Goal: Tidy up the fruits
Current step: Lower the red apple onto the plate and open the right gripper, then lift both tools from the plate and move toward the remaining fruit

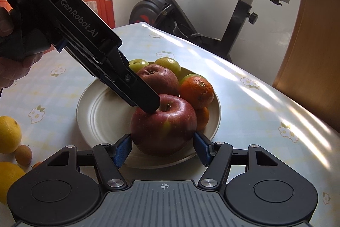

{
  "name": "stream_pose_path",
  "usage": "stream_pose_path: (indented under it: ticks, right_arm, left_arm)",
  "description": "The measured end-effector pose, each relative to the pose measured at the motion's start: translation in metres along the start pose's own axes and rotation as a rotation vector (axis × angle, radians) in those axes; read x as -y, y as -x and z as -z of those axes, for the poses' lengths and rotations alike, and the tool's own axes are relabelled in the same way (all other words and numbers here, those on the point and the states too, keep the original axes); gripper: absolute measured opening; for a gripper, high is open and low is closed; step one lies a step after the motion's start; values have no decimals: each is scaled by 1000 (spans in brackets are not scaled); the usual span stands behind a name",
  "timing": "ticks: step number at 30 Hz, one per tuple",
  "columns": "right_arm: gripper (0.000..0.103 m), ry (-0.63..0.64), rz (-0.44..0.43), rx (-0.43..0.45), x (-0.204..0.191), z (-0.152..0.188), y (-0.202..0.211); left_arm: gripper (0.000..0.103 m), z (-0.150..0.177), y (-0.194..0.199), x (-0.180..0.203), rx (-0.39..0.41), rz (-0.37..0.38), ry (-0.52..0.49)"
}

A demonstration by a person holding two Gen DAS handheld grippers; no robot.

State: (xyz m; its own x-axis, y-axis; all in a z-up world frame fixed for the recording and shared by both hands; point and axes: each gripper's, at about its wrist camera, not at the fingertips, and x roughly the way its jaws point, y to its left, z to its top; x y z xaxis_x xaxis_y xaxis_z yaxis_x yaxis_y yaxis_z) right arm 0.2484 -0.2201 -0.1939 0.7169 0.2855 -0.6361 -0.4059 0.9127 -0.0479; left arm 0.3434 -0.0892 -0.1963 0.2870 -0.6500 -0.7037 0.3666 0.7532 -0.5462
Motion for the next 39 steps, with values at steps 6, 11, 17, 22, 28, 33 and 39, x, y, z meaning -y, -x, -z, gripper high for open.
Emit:
stream_pose_path:
  ticks: [6,11,17,22,28,33,39]
  right_arm:
    - [60,9,22,-21,-2,-3,-2]
    - [61,28,37,-39,-6,-5,-3]
    - [62,23,43,-45,-7,-8,-1]
    - [63,25,52,-64,-7,-6,2]
    - [63,17,61,-60,-10,-5,12]
    - [63,-14,73,-50,-11,-4,22]
    - [63,-50,81,-30,-17,-3,35]
  left_arm:
    - [41,0,0,3,1,-14,-10]
    - [41,1,-1,7,0,-30,-28]
    - [41,0,-1,6,2,-43,-24]
    - [40,3,0,13,6,-54,-41]
    - [40,7,13,21,36,-73,-77]
    - [40,12,29,25,63,-124,-111]
    - [42,19,47,25,85,-184,-130]
